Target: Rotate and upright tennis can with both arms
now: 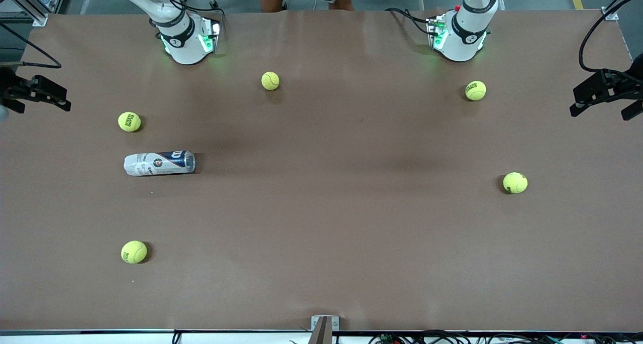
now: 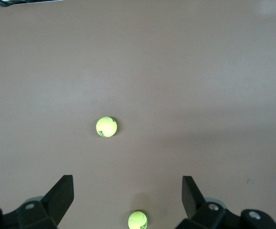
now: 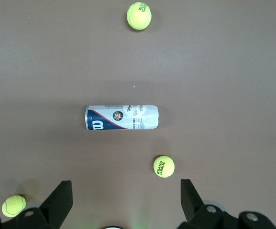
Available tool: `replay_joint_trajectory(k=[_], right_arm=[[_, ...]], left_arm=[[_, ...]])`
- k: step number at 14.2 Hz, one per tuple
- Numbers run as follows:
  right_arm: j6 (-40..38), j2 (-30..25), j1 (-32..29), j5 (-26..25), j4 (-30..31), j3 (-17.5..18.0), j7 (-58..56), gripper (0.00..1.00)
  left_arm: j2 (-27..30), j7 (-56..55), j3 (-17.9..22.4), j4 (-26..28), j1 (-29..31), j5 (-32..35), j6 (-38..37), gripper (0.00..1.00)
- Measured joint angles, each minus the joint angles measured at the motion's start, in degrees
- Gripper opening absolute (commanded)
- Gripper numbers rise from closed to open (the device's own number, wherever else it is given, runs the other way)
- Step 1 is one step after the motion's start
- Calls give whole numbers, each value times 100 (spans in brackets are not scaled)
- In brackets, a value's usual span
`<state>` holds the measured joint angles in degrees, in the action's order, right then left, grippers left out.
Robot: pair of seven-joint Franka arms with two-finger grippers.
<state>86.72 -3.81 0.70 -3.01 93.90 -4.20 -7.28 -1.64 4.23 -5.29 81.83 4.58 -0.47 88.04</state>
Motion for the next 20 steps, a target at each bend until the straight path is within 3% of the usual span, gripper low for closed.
replay_joint_trajectory(k=[8, 16, 20], right_arm=[[32, -441, -1, -14, 345, -15, 0, 100], [-80, -414, -2, 159, 267, -54, 1, 100], [72, -60, -11, 156, 264, -76, 1, 100]], left_arm=[[0, 1, -12, 0, 35, 0, 0, 100], [0, 10, -23, 0, 35, 0, 0, 100], [0, 10, -24, -1, 35, 0, 0, 100]])
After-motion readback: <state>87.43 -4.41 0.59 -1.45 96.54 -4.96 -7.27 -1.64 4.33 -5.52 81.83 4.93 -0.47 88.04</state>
